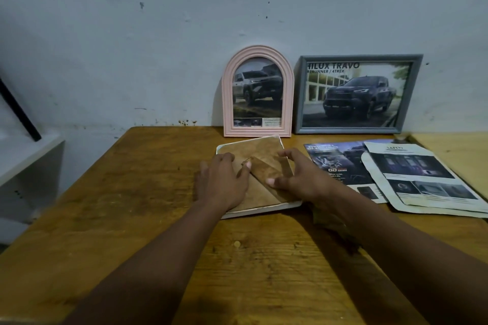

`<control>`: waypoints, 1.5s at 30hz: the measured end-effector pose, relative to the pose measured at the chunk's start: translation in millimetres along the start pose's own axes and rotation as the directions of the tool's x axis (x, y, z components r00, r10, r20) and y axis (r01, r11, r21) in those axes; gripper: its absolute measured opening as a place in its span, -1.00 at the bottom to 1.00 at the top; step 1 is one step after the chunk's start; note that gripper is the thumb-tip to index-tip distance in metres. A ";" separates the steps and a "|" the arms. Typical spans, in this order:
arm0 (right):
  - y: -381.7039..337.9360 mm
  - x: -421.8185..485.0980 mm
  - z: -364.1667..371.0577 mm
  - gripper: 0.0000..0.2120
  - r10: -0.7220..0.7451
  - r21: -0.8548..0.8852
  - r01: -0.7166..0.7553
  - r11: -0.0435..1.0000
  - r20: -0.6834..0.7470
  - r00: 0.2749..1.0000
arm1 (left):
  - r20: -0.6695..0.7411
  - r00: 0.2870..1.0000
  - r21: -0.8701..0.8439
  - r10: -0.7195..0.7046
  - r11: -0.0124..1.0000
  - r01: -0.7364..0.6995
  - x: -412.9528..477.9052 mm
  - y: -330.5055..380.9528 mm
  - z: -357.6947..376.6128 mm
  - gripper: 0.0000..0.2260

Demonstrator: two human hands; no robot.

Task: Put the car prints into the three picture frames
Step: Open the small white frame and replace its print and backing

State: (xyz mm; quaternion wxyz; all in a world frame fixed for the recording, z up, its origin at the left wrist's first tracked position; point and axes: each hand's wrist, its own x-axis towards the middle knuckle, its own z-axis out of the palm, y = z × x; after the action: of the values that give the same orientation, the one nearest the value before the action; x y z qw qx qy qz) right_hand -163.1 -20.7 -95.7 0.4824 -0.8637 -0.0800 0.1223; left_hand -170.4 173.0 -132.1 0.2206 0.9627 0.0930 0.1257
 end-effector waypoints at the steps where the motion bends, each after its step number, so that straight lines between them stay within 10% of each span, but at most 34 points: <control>1: 0.0 -0.7 1.9 -0.36 0.001 -0.006 -0.001 1.000 0.007 1.000 | 0.001 1.000 0.011 0.005 1.000 -0.005 -1.1 -0.6 -1.2 -0.46; 13: -10.6 6.9 -1.0 -0.29 -0.068 -0.238 0.064 0.969 -0.009 0.998 | 0.044 0.998 0.005 0.034 0.999 -0.035 2.1 -6.3 -1.8 -0.43; 17: -37.6 5.5 -26.4 -0.44 -0.181 -0.249 0.154 0.956 -0.090 0.979 | 0.104 0.995 -0.242 0.006 0.970 0.019 2.7 7.5 -7.7 -0.43; 22: -80.1 6.5 -67.4 -0.65 -0.293 -0.271 0.252 0.929 -0.125 0.948 | 0.357 0.933 -0.675 0.052 0.705 0.218 2.9 39.8 -29.2 -0.70; 34: -130.3 5.0 -28.4 -0.59 -0.387 -0.183 0.404 0.896 0.125 0.914 | 0.393 0.917 -0.781 -0.067 0.502 0.371 17.2 37.8 -119.2 -0.31; 39: -107.4 6.0 -1.2 -0.61 -0.383 -0.048 0.388 0.920 0.088 0.920 | 0.355 0.923 -0.751 -0.150 0.542 0.377 6.3 3.7 -105.7 -0.65; 45: -39.4 16.2 20.2 -0.70 -0.210 -0.269 0.220 0.938 0.068 0.975 | 0.404 0.889 -0.690 -0.215 0.567 0.450 7.1 -42.0 -72.2 -0.71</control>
State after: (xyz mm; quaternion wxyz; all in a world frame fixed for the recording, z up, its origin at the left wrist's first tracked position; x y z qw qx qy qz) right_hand -154.2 20.5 -74.6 0.3666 -0.9058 -0.1993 0.0730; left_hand -189.3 240.9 -86.7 0.6385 0.7477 0.1805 -0.0262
